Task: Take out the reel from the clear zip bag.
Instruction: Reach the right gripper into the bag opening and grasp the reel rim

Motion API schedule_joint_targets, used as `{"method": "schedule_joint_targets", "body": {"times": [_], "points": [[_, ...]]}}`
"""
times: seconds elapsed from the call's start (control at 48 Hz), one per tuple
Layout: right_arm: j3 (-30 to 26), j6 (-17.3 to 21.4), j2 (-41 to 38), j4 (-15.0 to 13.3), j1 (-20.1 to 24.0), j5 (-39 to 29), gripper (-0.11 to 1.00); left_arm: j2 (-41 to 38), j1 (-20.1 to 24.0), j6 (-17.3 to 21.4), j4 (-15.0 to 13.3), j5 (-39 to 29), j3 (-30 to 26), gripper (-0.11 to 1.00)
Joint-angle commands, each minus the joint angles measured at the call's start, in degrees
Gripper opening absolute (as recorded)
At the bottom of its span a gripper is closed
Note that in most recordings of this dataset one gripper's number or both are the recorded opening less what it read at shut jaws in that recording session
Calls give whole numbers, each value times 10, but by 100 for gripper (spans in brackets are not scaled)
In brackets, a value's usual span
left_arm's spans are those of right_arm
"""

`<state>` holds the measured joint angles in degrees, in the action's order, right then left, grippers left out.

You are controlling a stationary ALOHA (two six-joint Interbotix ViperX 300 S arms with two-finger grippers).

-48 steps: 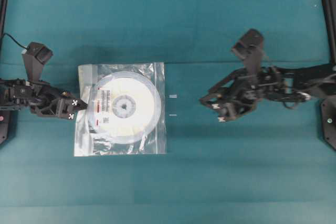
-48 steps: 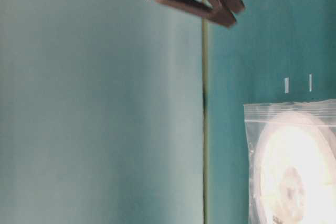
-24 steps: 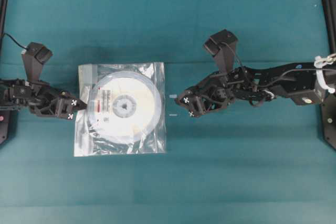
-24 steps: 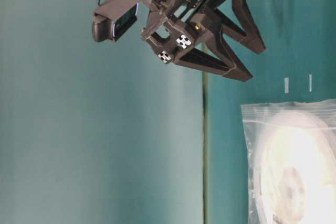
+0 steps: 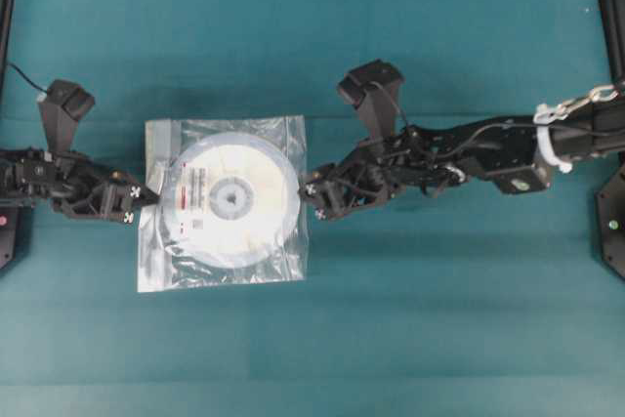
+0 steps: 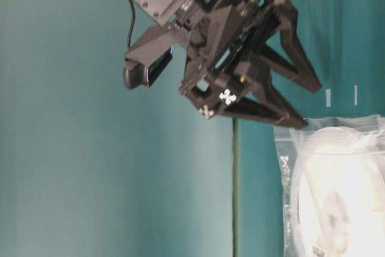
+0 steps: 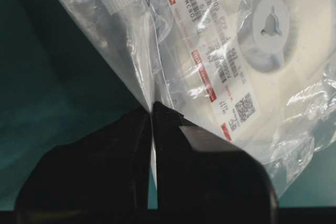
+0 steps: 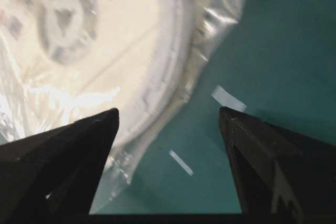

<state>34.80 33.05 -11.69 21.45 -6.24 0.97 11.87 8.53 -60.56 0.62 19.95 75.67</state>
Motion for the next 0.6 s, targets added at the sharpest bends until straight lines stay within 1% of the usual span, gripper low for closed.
{"method": "schedule_joint_targets", "body": {"times": [0.0, 0.271, 0.584], "points": [[-18, 5, -2, 1, 3, 0, 89, 0, 1, 3, 2, 2, -1, 1], [-33, 7, -15, 1, 4, 0, 89, 0, 1, 4, 2, 2, 2, 1], [-42, 47, -33, 2, 11, 0, 89, -1, 1, 4, 2, 3, 2, 1]]}}
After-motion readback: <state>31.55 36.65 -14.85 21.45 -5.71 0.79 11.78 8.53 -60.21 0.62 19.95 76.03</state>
